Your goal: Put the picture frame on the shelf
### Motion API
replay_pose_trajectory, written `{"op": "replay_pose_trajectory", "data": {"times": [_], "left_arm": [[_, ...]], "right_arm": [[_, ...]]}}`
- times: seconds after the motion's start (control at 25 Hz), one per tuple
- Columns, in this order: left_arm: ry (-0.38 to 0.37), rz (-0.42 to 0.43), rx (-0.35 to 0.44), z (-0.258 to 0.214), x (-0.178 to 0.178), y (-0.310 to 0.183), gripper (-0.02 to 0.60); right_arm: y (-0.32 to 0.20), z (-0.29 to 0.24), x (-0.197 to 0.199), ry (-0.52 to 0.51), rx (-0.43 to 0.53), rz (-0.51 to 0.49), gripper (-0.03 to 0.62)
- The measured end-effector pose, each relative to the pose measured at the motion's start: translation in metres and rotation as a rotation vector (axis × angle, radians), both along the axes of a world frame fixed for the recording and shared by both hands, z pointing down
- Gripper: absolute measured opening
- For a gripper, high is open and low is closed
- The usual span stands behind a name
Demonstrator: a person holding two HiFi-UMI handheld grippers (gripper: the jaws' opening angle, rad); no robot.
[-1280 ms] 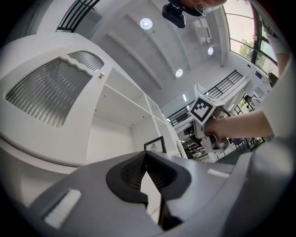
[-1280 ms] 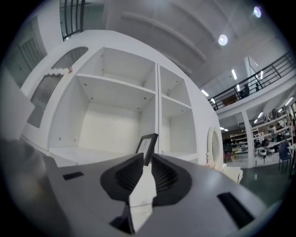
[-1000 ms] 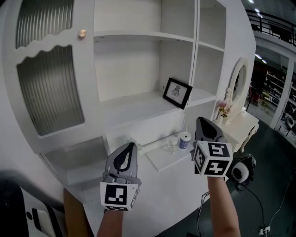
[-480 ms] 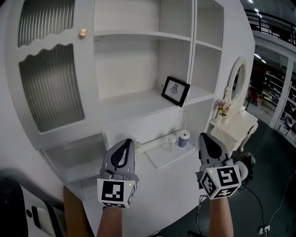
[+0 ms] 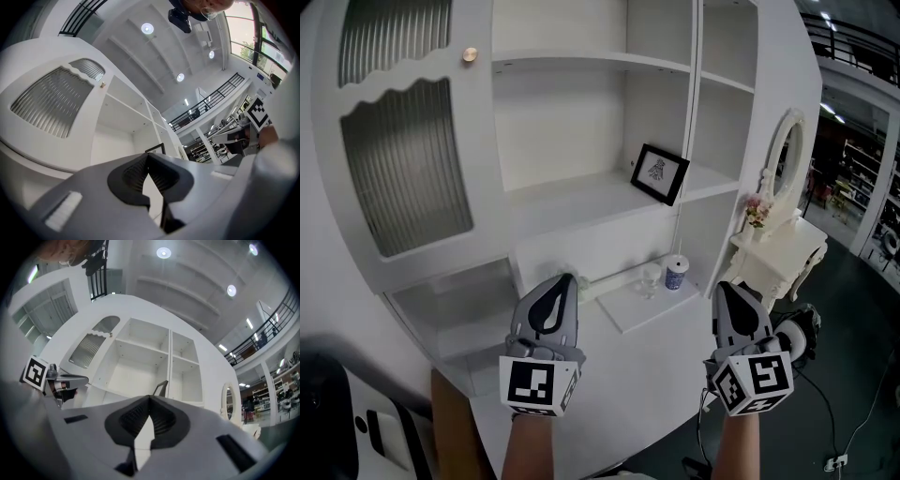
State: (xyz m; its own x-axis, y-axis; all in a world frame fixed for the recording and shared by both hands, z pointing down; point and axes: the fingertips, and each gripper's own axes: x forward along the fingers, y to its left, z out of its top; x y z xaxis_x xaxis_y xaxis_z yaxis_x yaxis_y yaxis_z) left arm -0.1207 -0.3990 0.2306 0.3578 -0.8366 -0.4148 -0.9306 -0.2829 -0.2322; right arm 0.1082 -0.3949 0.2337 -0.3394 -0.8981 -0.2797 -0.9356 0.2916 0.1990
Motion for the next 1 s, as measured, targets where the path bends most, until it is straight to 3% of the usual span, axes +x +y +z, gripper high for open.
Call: {"op": "replay_pose_trajectory", "data": {"times": [0.4, 1.0], "left_arm": [[-0.002, -0.019, 0.001, 0.0005, -0.0028, -0.0002, 0.009], [-0.008, -0.027, 0.013, -0.0039, -0.0047, 0.0036, 0.009]], "right_arm": [[0.0013, -0.0007, -0.0089, 0.059, 0.024, 0.016, 0.007], [0.0048, -0.0031, -0.0100, 0.050, 0.030, 0.010, 0.007]]}}
